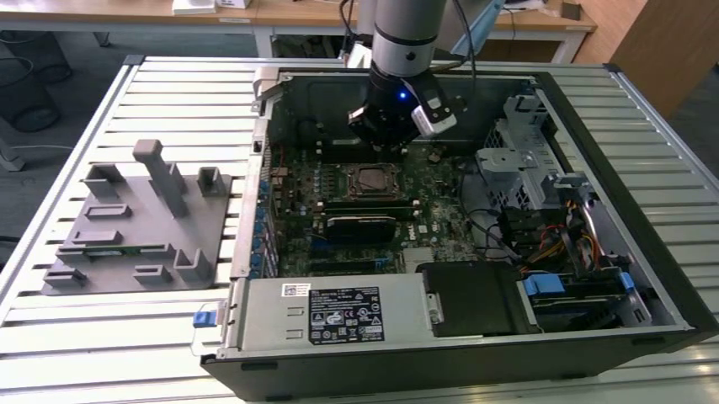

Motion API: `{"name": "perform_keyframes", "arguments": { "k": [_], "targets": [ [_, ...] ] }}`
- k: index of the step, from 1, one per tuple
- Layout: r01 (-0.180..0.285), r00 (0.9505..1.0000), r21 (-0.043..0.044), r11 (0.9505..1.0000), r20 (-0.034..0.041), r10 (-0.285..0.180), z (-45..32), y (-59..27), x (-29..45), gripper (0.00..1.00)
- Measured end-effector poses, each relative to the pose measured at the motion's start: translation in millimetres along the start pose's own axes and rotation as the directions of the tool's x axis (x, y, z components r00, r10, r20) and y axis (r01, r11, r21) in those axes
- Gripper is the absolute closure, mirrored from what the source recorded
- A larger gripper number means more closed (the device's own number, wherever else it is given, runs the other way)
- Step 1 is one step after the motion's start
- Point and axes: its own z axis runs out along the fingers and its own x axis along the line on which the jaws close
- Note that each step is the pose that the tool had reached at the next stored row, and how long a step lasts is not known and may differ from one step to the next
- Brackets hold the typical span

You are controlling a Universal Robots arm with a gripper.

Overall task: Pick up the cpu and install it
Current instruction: 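Install the second cpu locking lever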

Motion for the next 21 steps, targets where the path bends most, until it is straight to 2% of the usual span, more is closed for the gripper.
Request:
{"name": "perform_keyframes", "arguments": {
  "k": [4, 16, 21],
  "targets": [
    [0.0, 1.0, -0.0001, 1.0, 0.0, 0.0, -1.3, -1.7, 0.0, 0.89],
    [0.0, 1.0, 0.0, 1.0, 0.0, 0.0, -2.0, -18.0, 0.8, 0.89],
    [0.0, 1.0, 0.0, 1.0, 0.0, 0.0, -6.8, -20.0, 1.0, 0.89]
  ]
}}
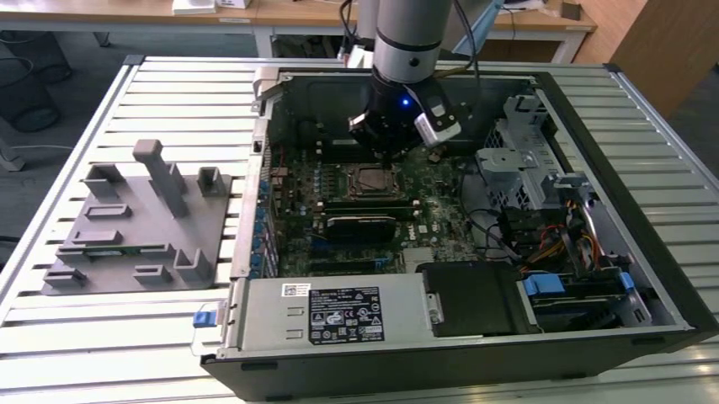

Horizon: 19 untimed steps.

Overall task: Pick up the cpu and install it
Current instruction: 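Install the second cpu locking lever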

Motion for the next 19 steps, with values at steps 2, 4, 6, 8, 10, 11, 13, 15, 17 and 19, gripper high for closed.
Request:
{"name": "perform_keyframes", "arguments": {
  "k": [2, 4, 6, 8, 10, 11, 13, 15, 17, 19],
  "targets": [
    [0.0, 1.0, 0.0001, 1.0, -0.0001, 0.0, -3.1, -0.6, 0.1, 0.89],
    [0.0, 1.0, -0.0002, 1.0, 0.0001, 0.0, -3.8, -1.4, 0.3, 0.89],
    [0.0, 1.0, 0.0, 1.0, 0.0, 0.0, -4.0, -3.5, 0.6, 0.89],
    [0.0, 1.0, 0.0, 1.0, 0.0, 0.0, -4.1, -6.8, 0.8, 0.89],
    [0.0, 1.0, -0.0001, 1.0, 0.0, 0.0, -4.2, -10.9, 1.0, 0.89],
    [0.0, 1.0, -0.0001, 1.0, 0.0001, 0.0, -4.3, -12.8, 1.1, 0.89],
    [0.0, 1.0, 0.0, 1.0, 0.0, 0.0, -4.5, -16.3, 1.2, 0.89],
    [0.0, 1.0, -0.0001, 1.0, 0.0001, 0.0, -4.5, -19.6, 1.4, 0.89],
    [0.0, 1.0, -0.0001, 1.0, 0.0001, 0.0, -4.6, -22.1, 1.5, 0.89],
    [0.0, 1.0, 0.0, 1.0, 0.0, 0.0, -5.1, -23.4, 1.5, 0.89]
  ]
}}
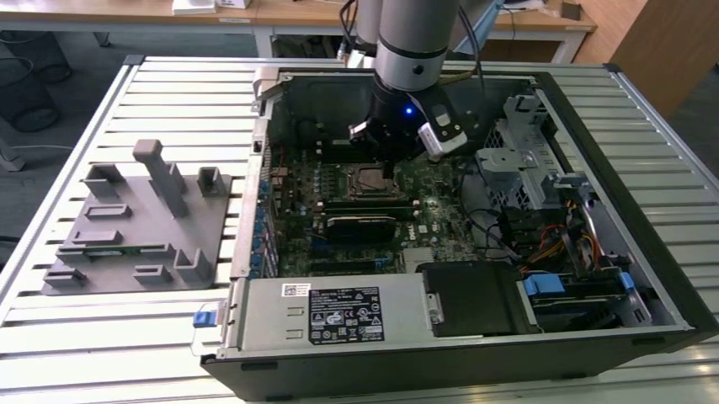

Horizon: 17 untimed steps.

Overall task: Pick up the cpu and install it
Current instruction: 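Install the second cpu locking lever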

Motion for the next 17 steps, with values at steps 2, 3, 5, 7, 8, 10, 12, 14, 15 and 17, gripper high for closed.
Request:
{"name": "perform_keyframes", "arguments": {
  "k": [2, 3, 5, 7, 8, 10, 12, 14, 15, 17],
  "targets": [
    [0.0, 1.0, 0.0001, 1.0, 0.0, 0.0, -1.8, -0.9, 0.1, 0.89],
    [0.0, 1.0, 0.0, 1.0, 0.0, 0.0, -2.8, -1.4, 0.2, 0.89],
    [0.0, 1.0, -0.0002, 1.0, 0.0002, 0.0, -4.1, -2.6, 0.5, 0.89],
    [0.0, 1.0, -0.0001, 1.0, 0.0001, 0.0, -4.3, -5.4, 1.2, 0.89],
    [0.0, 1.0, 0.0, 1.0, 0.0001, 0.0, -4.3, -7.3, 1.6, 0.89],
    [0.0, 1.0, -0.0001, 1.0, 0.0001, 0.0, -4.4, -11.1, 2.5, 0.89],
    [0.0, 1.0, 0.0, 1.0, 0.0, 0.0, -4.5, -14.6, 3.4, 0.89],
    [0.0, 1.0, 0.0, 1.0, 0.0001, 0.0, -4.5, -17.2, 4.7, 0.89],
    [0.0, 1.0, -0.0001, 1.0, 0.0001, 0.0, -4.4, -18.1, 5.4, 0.89],
    [0.0, 1.0, -0.0001, 1.0, 0.0001, 0.0, -4.4, -19.7, 6.9, 0.89]
  ]
}}
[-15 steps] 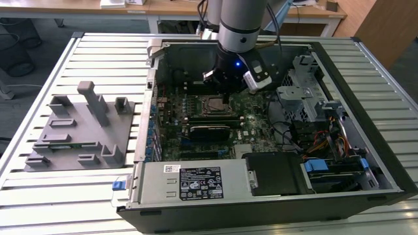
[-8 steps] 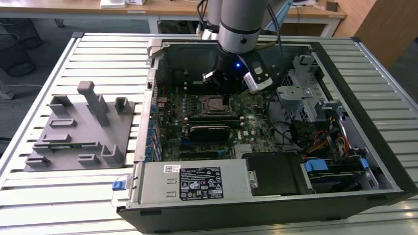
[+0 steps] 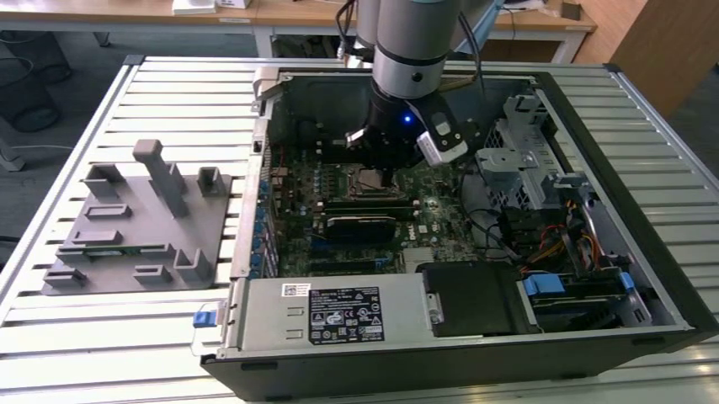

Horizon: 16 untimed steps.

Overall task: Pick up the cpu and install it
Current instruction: 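Install the second cpu locking lever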

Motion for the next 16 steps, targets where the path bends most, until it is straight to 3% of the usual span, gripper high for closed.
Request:
{"name": "perform_keyframes", "arguments": {
  "k": [11, 16],
  "targets": [
    [0.0, 1.0, -0.0011, 1.0, 0.0, 0.0, 2.9, -3.6, 14.0, 0.89],
    [0.0, 1.0, -0.0072, 1.0, 0.0002, 0.0, 5.7, -3.8, 19.0, 0.89]
  ]
}}
